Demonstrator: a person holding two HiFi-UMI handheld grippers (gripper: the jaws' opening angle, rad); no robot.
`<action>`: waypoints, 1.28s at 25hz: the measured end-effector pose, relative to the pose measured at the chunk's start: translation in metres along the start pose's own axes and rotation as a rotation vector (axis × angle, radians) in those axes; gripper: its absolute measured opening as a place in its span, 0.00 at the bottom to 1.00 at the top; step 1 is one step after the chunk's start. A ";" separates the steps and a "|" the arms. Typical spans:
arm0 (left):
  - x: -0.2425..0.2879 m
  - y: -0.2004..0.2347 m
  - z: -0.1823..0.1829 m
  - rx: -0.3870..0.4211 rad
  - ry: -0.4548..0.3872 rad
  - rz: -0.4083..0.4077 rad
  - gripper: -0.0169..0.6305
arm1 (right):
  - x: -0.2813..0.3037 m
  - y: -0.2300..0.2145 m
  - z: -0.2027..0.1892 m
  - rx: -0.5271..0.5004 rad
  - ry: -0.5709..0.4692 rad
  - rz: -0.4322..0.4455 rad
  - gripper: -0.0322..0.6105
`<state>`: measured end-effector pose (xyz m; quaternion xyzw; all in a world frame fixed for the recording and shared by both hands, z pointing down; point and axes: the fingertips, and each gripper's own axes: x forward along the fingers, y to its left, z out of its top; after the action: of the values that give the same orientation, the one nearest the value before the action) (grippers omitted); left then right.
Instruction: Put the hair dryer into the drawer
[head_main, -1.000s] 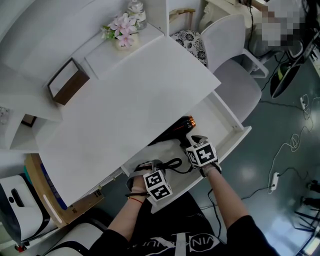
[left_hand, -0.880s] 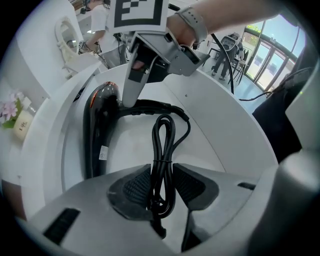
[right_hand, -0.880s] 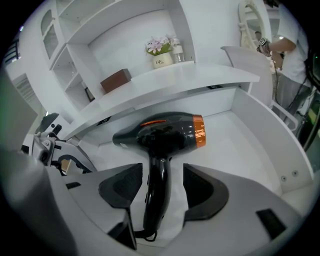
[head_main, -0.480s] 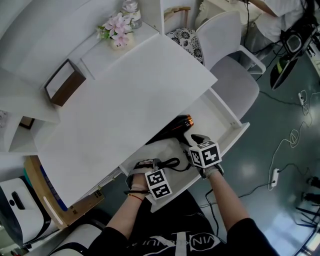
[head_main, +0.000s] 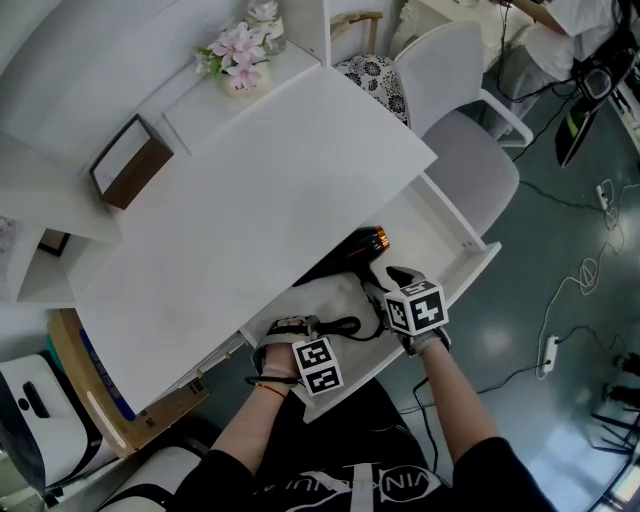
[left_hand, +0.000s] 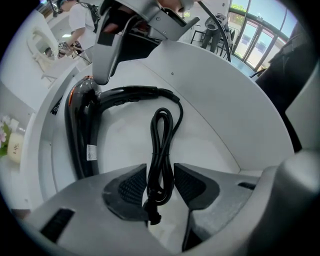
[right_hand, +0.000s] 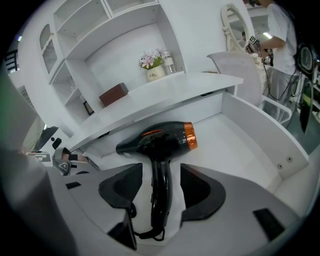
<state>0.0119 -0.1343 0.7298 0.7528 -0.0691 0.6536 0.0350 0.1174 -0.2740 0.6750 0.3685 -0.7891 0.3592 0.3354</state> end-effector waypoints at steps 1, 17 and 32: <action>0.000 0.000 -0.002 0.002 0.004 0.001 0.27 | 0.000 0.000 0.000 0.002 -0.002 0.000 0.41; -0.029 0.012 -0.020 -0.042 0.005 0.139 0.30 | -0.023 0.014 -0.001 -0.024 -0.065 -0.039 0.12; -0.084 0.028 0.013 -0.226 -0.284 0.321 0.04 | -0.060 0.044 0.001 -0.068 -0.200 0.025 0.06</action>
<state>0.0092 -0.1588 0.6434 0.8079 -0.2645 0.5267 0.0045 0.1112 -0.2337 0.6129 0.3811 -0.8350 0.2977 0.2626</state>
